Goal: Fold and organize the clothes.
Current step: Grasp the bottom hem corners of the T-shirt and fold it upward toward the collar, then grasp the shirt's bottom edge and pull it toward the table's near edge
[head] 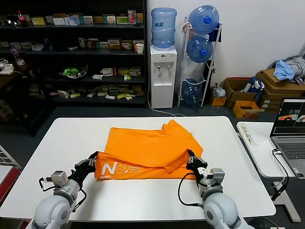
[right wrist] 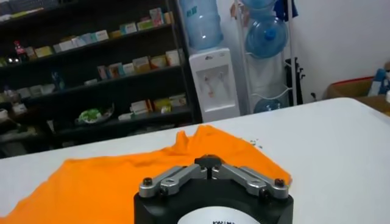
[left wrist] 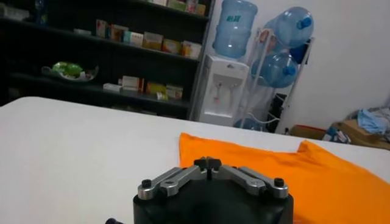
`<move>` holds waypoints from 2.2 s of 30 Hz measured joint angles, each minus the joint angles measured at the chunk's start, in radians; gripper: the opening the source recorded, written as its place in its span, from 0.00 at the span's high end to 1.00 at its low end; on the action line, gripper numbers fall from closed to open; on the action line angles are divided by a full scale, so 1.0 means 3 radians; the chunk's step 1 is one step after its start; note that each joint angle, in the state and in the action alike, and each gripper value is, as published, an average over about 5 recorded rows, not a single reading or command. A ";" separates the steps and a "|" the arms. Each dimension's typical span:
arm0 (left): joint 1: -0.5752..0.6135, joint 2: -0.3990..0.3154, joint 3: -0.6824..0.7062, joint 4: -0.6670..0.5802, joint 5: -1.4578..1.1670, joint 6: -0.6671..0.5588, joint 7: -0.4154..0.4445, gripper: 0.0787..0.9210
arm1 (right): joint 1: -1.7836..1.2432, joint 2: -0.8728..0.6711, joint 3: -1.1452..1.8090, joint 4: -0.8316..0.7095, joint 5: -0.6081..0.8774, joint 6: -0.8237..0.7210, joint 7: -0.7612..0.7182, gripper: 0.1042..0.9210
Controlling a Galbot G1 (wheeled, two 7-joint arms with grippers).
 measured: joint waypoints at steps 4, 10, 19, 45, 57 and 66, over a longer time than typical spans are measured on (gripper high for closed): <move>-0.0072 -0.0019 0.0023 0.0074 0.0016 -0.0008 0.0028 0.80 | 0.0062 -0.0002 -0.0006 -0.0036 0.0008 -0.0021 -0.0027 0.74; -0.0105 -0.0028 0.0025 0.0109 0.0034 -0.0005 0.0031 0.60 | 0.0043 -0.0039 0.0046 -0.0021 -0.0045 -0.0016 -0.0092 0.52; 0.0165 -0.0053 -0.0087 -0.0027 0.0167 0.0021 0.0056 0.29 | -0.0411 -0.0122 0.0282 0.0156 -0.0334 0.0107 -0.0299 0.19; 0.0606 -0.0249 -0.0196 0.0076 0.0481 -0.0175 0.0292 0.12 | -0.0876 -0.0041 0.0613 -0.0079 -0.0286 0.0051 -0.0624 0.12; 0.0541 -0.0254 -0.0132 0.0154 0.0479 -0.0171 0.0301 0.21 | -0.0806 -0.0007 0.0579 -0.0151 -0.0275 0.0006 -0.0636 0.30; 0.0533 -0.0261 -0.0127 0.0185 0.0482 -0.0177 0.0310 0.52 | -0.0812 -0.0027 0.0582 -0.0153 -0.0242 -0.0029 -0.0625 0.61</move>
